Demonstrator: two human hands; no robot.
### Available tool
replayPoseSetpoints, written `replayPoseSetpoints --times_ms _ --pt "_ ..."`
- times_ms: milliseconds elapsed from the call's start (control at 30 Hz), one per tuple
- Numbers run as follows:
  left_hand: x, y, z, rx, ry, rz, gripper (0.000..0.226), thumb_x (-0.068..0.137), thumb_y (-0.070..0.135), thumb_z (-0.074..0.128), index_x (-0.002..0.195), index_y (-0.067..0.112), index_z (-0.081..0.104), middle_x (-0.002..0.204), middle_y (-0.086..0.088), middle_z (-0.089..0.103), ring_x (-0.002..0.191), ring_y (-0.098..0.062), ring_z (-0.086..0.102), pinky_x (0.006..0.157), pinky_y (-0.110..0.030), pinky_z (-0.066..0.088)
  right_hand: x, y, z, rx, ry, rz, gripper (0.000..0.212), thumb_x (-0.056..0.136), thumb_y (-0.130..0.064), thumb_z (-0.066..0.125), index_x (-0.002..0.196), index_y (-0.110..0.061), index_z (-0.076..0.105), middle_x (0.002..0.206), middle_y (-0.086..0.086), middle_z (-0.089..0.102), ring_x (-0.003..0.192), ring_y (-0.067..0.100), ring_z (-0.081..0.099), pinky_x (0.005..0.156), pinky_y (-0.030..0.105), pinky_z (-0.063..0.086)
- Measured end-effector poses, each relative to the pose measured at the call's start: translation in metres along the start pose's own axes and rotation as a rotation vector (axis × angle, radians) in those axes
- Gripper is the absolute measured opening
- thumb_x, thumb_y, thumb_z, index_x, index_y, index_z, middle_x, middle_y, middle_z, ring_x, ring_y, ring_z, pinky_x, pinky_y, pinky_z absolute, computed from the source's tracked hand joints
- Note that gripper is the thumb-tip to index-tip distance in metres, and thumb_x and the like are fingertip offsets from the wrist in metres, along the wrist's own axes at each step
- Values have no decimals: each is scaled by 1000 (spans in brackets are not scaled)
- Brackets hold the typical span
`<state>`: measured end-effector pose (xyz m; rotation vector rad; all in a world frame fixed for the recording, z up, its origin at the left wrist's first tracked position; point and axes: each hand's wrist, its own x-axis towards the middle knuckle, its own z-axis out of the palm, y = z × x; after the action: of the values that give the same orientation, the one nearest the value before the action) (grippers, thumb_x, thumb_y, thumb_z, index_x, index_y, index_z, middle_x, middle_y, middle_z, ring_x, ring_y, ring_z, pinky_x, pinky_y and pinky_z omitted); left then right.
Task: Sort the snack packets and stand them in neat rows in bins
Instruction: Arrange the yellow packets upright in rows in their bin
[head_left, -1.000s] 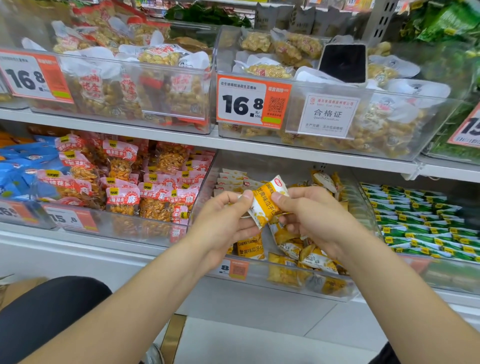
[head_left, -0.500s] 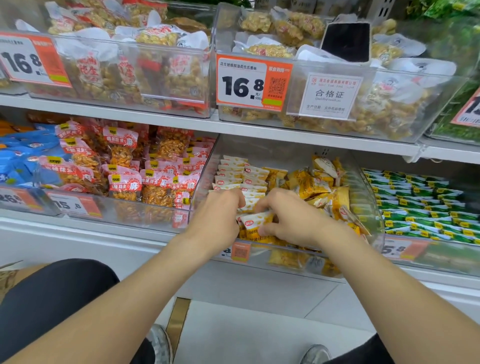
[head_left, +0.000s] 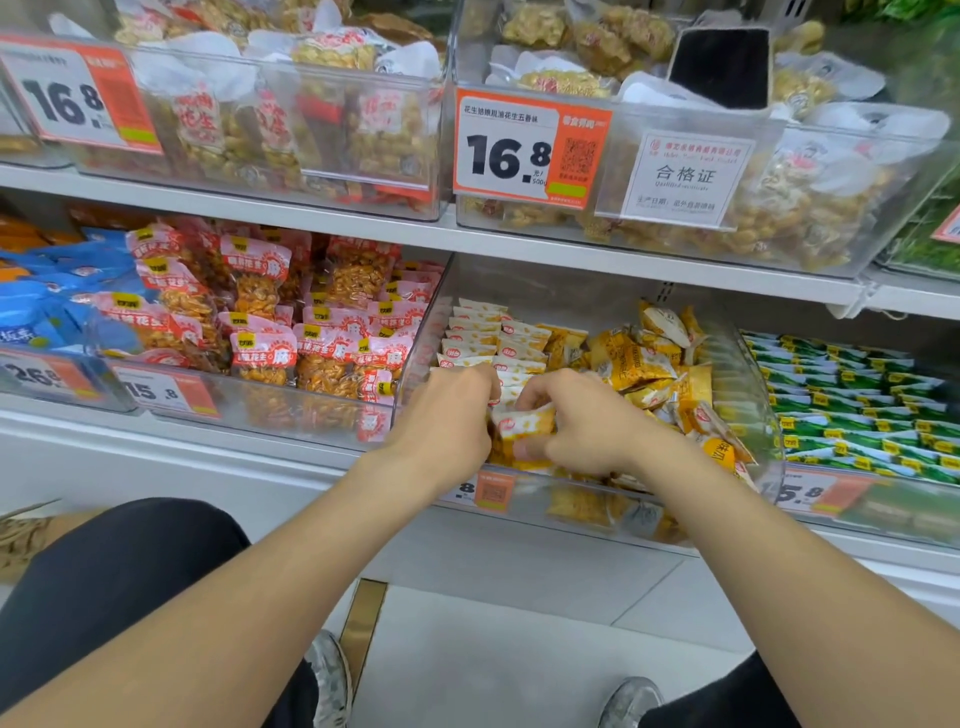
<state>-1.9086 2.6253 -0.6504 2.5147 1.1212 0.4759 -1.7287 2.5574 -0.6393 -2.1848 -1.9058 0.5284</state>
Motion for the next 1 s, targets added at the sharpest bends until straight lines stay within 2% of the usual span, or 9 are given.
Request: replayPoseSetpoints --times_ms 133,200,267,400,467,600,767,867,1000 --pt "-3 6 -3 34 17 8 45 90 -4 58 131 15 61 120 -13 64 111 -36 61 84 -47 55 -3 -1 -5 246 49 64 38 85 -26 89 117 -24 67 135 -4 56 70 13 76 58 29 62" --pt "-3 6 -3 33 12 20 42 90 -4 58 127 15 64 123 -12 61 113 -35 60 85 -47 54 -4 -1 -2 243 33 83 44 77 -32 94 109 -25 65 118 -3 61 79 18 75 59 31 60" --pt "-3 5 -2 32 5 22 40 89 -5 59 123 15 67 123 -11 61 113 -34 60 88 -48 54 -3 -1 3 53 44 71 57 69 -47 96 109 -27 61 95 -6 62 89 20 65 67 33 53" --pt "-1 3 -2 35 1 18 40 90 -6 60 124 14 68 123 -12 61 114 -33 60 91 -48 55 0 -3 7 -42 42 -2 68 70 -52 92 125 -24 63 82 -20 51 95 20 56 84 36 51" --pt "-1 3 -2 46 4 20 40 90 -5 60 125 15 68 124 -11 62 116 -32 59 91 -46 54 0 -3 7 -48 22 -8 71 70 -53 92 128 -24 64 82 -19 51 96 20 57 83 36 52" --pt "-1 0 -4 61 33 30 37 90 -1 61 122 14 69 121 -11 62 115 -33 59 88 -46 54 0 -5 8 63 77 192 75 67 -53 94 128 -22 64 106 4 68 105 25 66 83 36 56" --pt "-5 0 -3 116 57 29 32 92 0 59 121 12 66 119 -10 60 109 -32 60 79 -45 53 2 -17 16 106 100 303 70 73 -53 91 124 -11 68 122 5 67 117 25 61 85 32 52" --pt "-6 0 -1 139 62 54 32 95 3 59 124 15 63 121 -7 59 111 -30 58 77 -45 53 2 -25 20 107 102 270 77 69 -59 92 124 -16 62 124 4 61 112 23 56 76 30 43" --pt "-5 -2 -3 132 30 154 35 92 -2 60 114 23 70 119 0 57 113 -24 53 84 -48 54 -4 -25 -3 -4 104 268 93 53 -68 96 117 -13 54 109 5 59 100 25 59 55 28 37"
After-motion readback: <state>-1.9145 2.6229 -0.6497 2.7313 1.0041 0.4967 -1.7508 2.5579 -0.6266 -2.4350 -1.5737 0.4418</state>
